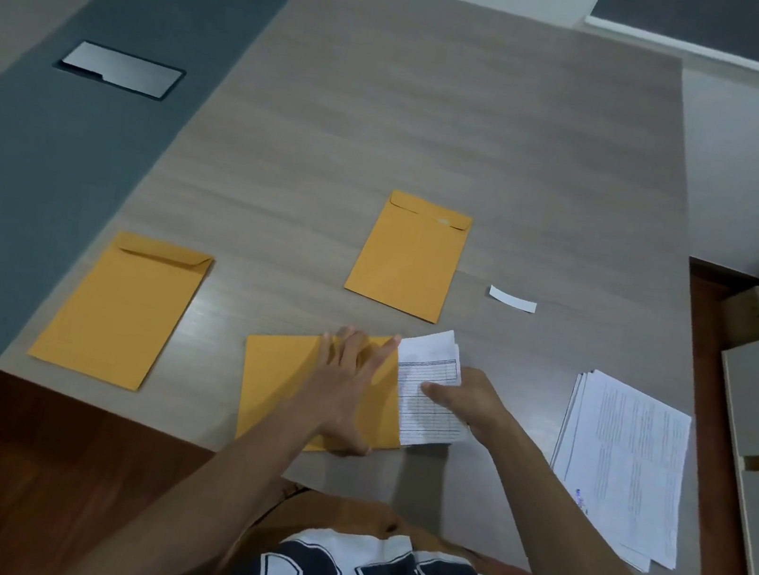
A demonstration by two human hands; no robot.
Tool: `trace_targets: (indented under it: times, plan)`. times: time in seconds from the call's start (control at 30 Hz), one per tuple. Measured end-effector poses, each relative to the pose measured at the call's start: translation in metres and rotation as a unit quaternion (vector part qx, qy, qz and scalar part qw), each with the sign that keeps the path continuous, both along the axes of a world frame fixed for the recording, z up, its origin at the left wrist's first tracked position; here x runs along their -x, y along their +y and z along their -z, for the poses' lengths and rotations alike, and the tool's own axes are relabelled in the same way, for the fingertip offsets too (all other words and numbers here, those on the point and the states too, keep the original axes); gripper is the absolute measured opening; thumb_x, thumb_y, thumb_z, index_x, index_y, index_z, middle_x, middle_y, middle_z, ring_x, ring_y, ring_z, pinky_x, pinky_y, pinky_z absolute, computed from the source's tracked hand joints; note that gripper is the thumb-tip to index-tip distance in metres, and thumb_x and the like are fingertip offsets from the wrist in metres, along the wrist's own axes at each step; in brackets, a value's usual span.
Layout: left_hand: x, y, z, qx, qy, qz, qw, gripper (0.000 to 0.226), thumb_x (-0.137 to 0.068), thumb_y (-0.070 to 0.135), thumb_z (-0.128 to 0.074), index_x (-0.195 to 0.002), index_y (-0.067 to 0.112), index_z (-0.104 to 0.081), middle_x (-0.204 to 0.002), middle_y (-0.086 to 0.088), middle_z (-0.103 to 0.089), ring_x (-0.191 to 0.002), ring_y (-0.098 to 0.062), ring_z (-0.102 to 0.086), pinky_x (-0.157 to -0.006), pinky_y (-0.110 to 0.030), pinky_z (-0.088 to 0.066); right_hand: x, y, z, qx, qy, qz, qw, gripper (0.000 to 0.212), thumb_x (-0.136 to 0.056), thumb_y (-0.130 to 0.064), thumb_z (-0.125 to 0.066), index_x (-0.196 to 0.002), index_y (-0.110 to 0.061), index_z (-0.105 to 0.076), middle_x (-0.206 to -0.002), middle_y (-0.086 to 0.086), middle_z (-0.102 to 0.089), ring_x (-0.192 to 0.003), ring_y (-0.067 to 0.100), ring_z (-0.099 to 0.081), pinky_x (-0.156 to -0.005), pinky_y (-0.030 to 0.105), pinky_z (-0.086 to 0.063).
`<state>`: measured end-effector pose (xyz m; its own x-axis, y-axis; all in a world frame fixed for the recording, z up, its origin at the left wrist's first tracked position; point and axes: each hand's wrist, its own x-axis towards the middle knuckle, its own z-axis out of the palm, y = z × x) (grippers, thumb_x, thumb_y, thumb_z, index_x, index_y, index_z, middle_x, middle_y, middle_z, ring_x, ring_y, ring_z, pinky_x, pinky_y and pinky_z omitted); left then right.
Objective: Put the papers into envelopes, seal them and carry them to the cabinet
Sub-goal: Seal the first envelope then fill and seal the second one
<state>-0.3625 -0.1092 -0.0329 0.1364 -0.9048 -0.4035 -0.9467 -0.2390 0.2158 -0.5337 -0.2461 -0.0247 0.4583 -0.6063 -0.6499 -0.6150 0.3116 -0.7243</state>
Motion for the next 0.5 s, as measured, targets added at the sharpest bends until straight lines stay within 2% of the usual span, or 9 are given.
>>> trace_targets:
  times: [0.07, 0.13, 0.27, 0.37, 0.5]
  plan:
    - [0.003, 0.000, -0.001, 0.012, 0.009, 0.004, 1.000, 0.155, -0.047, 0.071, -0.082, -0.148, 0.034, 0.030, -0.158, -0.020, -0.008, -0.150, -0.040, 0.005, -0.118, -0.064, -0.004, -0.007, 0.005, 0.001, 0.012, 0.003, -0.009, 1.000, 0.015, -0.079, -0.013, -0.078, -0.092, -0.015, -0.072, -0.095, 0.006, -0.073, -0.088, 0.023, -0.069, -0.080, 0.038, -0.055]
    - [0.004, 0.000, -0.001, 0.012, 0.019, 0.001, 1.000, 0.155, -0.048, 0.071, -0.082, -0.146, 0.036, 0.032, -0.159, -0.019, -0.007, -0.150, -0.039, 0.004, -0.118, -0.065, -0.003, -0.011, 0.007, -0.001, 0.026, 0.025, -0.029, 0.999, 0.016, -0.079, -0.018, -0.077, -0.094, -0.016, -0.072, -0.093, 0.002, -0.072, -0.087, 0.020, -0.068, -0.080, 0.036, -0.055]
    - [-0.001, 0.002, -0.004, 0.009, 0.035, -0.023, 0.999, 0.153, -0.049, 0.068, -0.083, -0.147, 0.037, 0.031, -0.159, -0.016, -0.005, -0.150, -0.037, 0.004, -0.117, -0.066, -0.005, -0.009, 0.001, -0.009, 0.015, 0.047, -0.029, 0.998, 0.019, -0.086, -0.025, -0.068, -0.101, -0.013, -0.072, -0.100, 0.005, -0.073, -0.090, 0.020, -0.070, -0.082, 0.042, -0.059]
    - [-0.001, 0.002, -0.009, 0.017, 0.036, -0.015, 0.999, 0.151, -0.051, 0.068, -0.082, -0.147, 0.035, 0.030, -0.157, -0.016, -0.007, -0.149, -0.036, 0.001, -0.117, -0.064, -0.006, -0.006, -0.001, -0.016, 0.004, 0.066, -0.064, 0.996, 0.023, -0.093, -0.020, -0.055, -0.109, -0.011, -0.069, -0.105, 0.007, -0.071, -0.093, 0.023, -0.069, -0.071, 0.038, -0.061]
    - [0.003, -0.002, -0.012, 0.027, 0.056, -0.012, 0.998, 0.152, -0.050, 0.068, -0.082, -0.147, 0.037, 0.030, -0.156, -0.016, -0.010, -0.149, -0.036, 0.000, -0.117, -0.065, -0.008, -0.012, 0.002, -0.019, -0.017, 0.058, -0.097, 0.993, 0.026, -0.096, -0.019, -0.054, -0.116, -0.006, -0.066, -0.108, 0.009, -0.068, -0.087, 0.021, -0.068, -0.065, 0.033, -0.060]
